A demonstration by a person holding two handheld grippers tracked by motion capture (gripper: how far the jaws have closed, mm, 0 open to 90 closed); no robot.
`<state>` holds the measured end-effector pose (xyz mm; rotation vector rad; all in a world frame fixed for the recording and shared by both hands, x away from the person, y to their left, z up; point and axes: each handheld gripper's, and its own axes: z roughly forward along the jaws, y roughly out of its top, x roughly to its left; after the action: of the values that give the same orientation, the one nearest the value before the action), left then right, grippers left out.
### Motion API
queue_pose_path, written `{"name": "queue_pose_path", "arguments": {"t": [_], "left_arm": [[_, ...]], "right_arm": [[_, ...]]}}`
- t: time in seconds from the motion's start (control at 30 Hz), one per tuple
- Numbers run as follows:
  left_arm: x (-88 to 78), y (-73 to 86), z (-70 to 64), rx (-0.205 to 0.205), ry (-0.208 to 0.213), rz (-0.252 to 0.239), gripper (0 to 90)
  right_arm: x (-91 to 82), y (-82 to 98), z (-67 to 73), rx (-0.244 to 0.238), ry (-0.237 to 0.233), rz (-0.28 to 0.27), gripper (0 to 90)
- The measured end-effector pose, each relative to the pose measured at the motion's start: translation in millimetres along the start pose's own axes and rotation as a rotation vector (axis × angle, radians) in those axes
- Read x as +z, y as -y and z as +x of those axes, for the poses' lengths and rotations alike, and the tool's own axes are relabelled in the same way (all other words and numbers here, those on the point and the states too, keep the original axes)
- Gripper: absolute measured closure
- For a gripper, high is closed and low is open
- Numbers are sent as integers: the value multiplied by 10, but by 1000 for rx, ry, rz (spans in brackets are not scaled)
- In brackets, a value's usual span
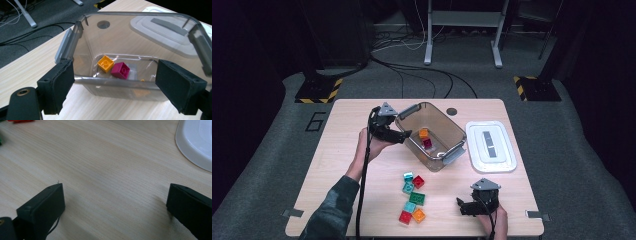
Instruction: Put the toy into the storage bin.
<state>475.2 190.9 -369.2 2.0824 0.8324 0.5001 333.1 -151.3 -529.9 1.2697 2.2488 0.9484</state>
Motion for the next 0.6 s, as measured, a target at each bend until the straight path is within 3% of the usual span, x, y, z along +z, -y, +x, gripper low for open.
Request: {"name": "queue_pose_path", "arguments": {"t": [0.3, 0.6], "left_arm": [[-144, 222, -113, 2, -9, -1, 63], [-90, 496, -186, -22, 11, 34, 27]], "right_arm": [[0, 0, -1, -1, -1, 0, 8], [0, 0, 0, 0, 1, 0, 8]]}}
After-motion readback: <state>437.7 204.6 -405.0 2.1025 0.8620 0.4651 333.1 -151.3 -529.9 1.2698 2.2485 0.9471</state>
